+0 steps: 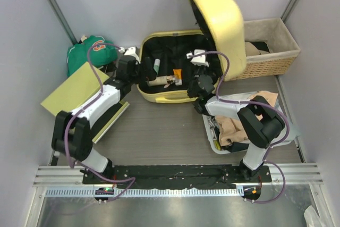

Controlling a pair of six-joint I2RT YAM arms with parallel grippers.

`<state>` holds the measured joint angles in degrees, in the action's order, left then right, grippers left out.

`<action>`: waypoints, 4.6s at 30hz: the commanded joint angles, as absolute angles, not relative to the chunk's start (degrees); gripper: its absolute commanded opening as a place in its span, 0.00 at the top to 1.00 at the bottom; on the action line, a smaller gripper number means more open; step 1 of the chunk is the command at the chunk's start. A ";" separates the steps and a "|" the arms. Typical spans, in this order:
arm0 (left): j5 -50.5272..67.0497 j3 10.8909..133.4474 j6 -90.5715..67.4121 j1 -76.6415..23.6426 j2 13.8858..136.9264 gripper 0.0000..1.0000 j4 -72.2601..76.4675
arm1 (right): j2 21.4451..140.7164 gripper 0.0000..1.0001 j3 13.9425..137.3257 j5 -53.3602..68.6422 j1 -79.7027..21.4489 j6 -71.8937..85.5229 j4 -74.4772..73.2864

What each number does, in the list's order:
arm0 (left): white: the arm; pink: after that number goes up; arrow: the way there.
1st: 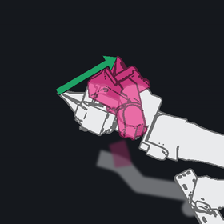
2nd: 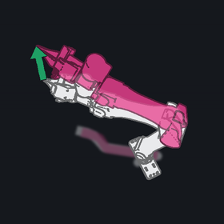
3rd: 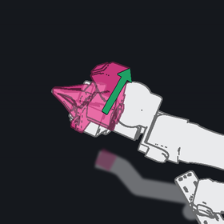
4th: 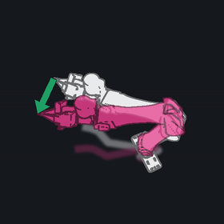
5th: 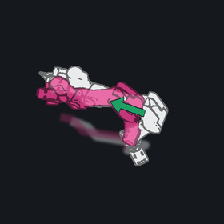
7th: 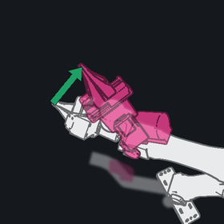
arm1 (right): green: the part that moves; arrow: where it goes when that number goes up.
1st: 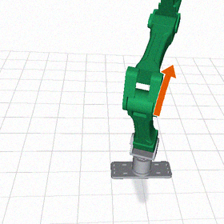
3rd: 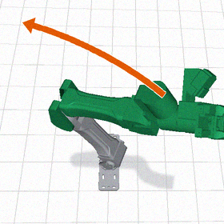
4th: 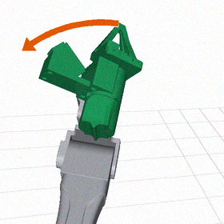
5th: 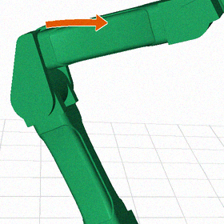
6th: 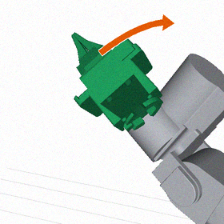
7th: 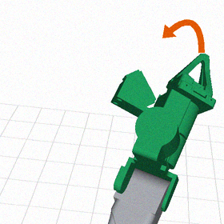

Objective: Open, take out, and arrange the luggage
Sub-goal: Open the luggage at the center of the board, then pick up the personal item from the luggage, then place the personal item in the drawer.

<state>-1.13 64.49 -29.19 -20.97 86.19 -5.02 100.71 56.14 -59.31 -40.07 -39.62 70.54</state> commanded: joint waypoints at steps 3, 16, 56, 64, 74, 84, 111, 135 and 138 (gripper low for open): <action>-4.74 68.99 -25.84 -20.74 97.62 0.00 -6.85 | 93.52 0.02 55.82 -64.24 -33.84 -44.56 95.71; -12.21 72.68 -20.57 -23.38 103.19 0.00 -8.26 | 90.79 0.00 49.14 -68.38 -28.65 -45.62 95.36; 21.62 81.31 5.11 -21.89 107.23 0.00 -6.79 | 79.28 0.00 69.24 -44.48 -21.18 18.80 -1.90; 20.21 79.18 4.48 -21.97 104.67 0.00 -7.46 | 81.83 0.00 76.55 -38.07 -18.03 26.53 -15.19; 22.06 86.74 7.56 -22.06 114.77 0.00 -8.79 | 81.47 0.00 75.15 -34.54 -16.52 32.08 -18.46; 27.14 88.50 5.72 -21.97 121.19 0.03 -8.88 | 83.14 0.01 77.52 -32.70 -16.52 32.34 -20.13; 28.22 95.36 -7.82 -21.71 106.72 1.00 -10.63 | 81.04 0.03 79.63 -17.58 -17.14 21.97 -13.27; 2.82 68.39 11.86 -13.98 76.57 1.00 -52.82 | 79.54 0.04 76.55 -14.94 -17.31 20.22 -1.23; 0.45 63.66 15.01 -13.36 74.71 1.00 -53.00 | 79.98 0.04 76.29 -14.50 -17.40 19.69 -1.05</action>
<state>4.82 66.37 8.75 -14.24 79.92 -53.01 82.08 76.69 -15.03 -17.15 21.12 -4.58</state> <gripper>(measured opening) 0.500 0.958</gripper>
